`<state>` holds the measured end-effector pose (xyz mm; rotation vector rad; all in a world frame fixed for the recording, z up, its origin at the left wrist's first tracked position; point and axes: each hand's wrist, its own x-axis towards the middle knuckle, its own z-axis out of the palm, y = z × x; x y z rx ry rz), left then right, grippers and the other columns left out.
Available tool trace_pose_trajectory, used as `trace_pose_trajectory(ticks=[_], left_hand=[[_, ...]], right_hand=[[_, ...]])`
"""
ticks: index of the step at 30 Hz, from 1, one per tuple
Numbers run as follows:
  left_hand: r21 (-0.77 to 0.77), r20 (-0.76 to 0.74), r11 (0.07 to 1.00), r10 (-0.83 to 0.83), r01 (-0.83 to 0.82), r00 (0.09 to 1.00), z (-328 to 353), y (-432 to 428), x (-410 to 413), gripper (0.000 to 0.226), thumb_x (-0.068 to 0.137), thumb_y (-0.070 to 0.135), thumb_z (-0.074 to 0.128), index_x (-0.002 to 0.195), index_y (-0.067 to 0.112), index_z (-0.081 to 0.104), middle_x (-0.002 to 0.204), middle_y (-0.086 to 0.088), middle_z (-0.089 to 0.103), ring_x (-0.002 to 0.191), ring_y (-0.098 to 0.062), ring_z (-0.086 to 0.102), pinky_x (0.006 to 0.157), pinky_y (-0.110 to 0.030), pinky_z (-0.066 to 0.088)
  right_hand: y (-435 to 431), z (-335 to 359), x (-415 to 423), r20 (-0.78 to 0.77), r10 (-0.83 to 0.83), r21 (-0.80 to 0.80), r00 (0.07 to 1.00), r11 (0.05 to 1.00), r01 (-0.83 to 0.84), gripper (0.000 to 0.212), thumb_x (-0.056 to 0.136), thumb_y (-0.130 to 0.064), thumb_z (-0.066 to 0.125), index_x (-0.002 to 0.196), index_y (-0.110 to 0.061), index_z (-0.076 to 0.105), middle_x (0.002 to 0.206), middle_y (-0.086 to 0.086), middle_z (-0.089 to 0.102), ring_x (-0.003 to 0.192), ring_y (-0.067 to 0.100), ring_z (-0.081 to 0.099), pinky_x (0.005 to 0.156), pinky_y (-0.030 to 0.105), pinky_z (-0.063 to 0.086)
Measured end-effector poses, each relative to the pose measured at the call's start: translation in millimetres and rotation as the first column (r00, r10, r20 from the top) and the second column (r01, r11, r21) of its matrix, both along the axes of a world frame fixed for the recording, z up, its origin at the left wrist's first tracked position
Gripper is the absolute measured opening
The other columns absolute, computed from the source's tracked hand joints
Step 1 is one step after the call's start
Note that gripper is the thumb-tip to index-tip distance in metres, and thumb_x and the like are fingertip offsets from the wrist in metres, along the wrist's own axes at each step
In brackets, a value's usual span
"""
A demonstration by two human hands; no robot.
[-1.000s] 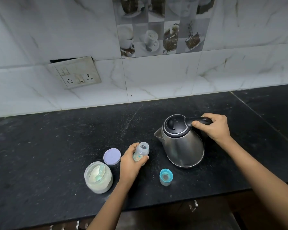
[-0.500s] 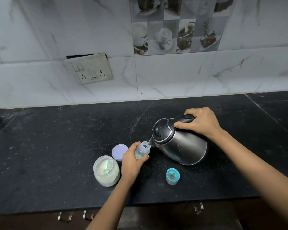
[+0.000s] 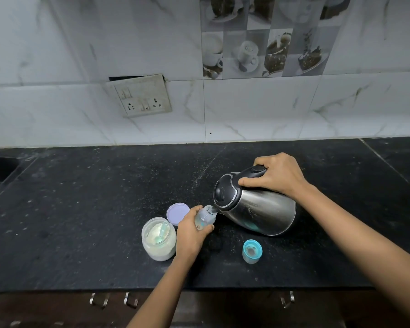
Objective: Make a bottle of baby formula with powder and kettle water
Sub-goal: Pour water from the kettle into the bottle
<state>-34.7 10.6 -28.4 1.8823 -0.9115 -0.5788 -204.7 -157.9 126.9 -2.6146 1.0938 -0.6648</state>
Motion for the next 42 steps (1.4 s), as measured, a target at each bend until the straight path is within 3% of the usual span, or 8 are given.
trace_pose_trajectory(ticks=[4, 10, 16, 21, 26, 42], left_hand=[[0.002, 0.005, 1.000, 0.006, -0.006, 1.000, -1.6, 1.9, 0.0, 0.056, 0.065, 0.019, 0.077, 0.118, 0.026, 0.057, 0.104, 0.013, 0.066, 0.096, -0.004, 0.061, 0.089, -0.031, 0.050], [-0.005, 0.009, 1.000, 0.012, -0.011, 1.000, -2.1, 3.1, -1.7, 0.058, 0.066, 0.021, 0.077, 0.120, 0.028, 0.056, 0.106, 0.013, 0.066, 0.097, -0.003, 0.061, 0.089, -0.033, 0.050], [0.030, 0.116, 1.000, 0.003, -0.007, 0.993, -3.0, 5.5, -3.1, 0.059, 0.074, 0.022, 0.076, 0.128, 0.024, 0.052, 0.117, 0.010, 0.063, 0.105, -0.009, 0.058, 0.093, -0.030, 0.046], [0.100, 0.185, 0.995, -0.002, -0.017, 0.983, -1.6, 6.7, -3.8, 0.059, 0.076, 0.027, 0.074, 0.130, 0.025, 0.050, 0.117, 0.010, 0.064, 0.106, -0.015, 0.060, 0.089, -0.032, 0.047], [0.076, 0.165, 0.996, 0.041, -0.054, 0.985, -1.4, 7.8, -5.2, 0.058, 0.074, 0.025, 0.076, 0.128, 0.022, 0.053, 0.114, 0.007, 0.065, 0.104, -0.014, 0.059, 0.085, -0.027, 0.044], [0.041, 0.086, 0.996, 0.075, -0.079, 0.993, -9.9, 9.2, -2.1, 0.059, 0.070, 0.027, 0.077, 0.124, 0.026, 0.056, 0.108, 0.011, 0.067, 0.097, -0.011, 0.061, 0.088, -0.033, 0.050]], right_hand=[[0.3, -0.1, 0.3, 0.001, 0.007, -0.004, 1.000, 1.000, -0.007, 0.063, 0.048, -0.085, 0.052, 0.056, -0.023, 0.058, 0.046, -0.007, 0.055, 0.053, 0.008, 0.053, 0.057, 0.026, 0.041], [0.3, 0.4, -0.6, 0.006, 0.009, 0.006, 1.000, 1.000, -0.009, 0.063, 0.048, -0.084, 0.053, 0.057, -0.023, 0.060, 0.047, -0.006, 0.056, 0.054, 0.010, 0.054, 0.058, 0.026, 0.043], [2.2, 3.2, -0.4, -0.014, -0.001, 0.020, 1.000, 1.000, 0.001, 0.051, 0.057, -0.070, 0.073, 0.057, -0.021, 0.060, 0.046, -0.006, 0.054, 0.053, 0.010, 0.052, 0.058, 0.027, 0.042], [3.6, 5.3, 0.4, -0.020, 0.000, 0.037, 1.000, 0.999, 0.001, 0.049, 0.059, -0.069, 0.074, 0.058, -0.021, 0.062, 0.047, -0.005, 0.056, 0.054, 0.012, 0.054, 0.057, 0.027, 0.041], [5.2, 6.2, 3.5, -0.038, 0.009, 0.022, 0.999, 1.000, -0.008, 0.050, 0.059, -0.069, 0.074, 0.058, -0.020, 0.061, 0.046, -0.004, 0.054, 0.054, 0.014, 0.053, 0.058, 0.028, 0.043], [4.8, 7.3, 5.8, -0.040, 0.007, 0.031, 0.999, 0.999, -0.006, 0.050, 0.057, -0.072, 0.070, 0.056, -0.023, 0.060, 0.045, -0.006, 0.053, 0.052, 0.011, 0.052, 0.056, 0.027, 0.042]])
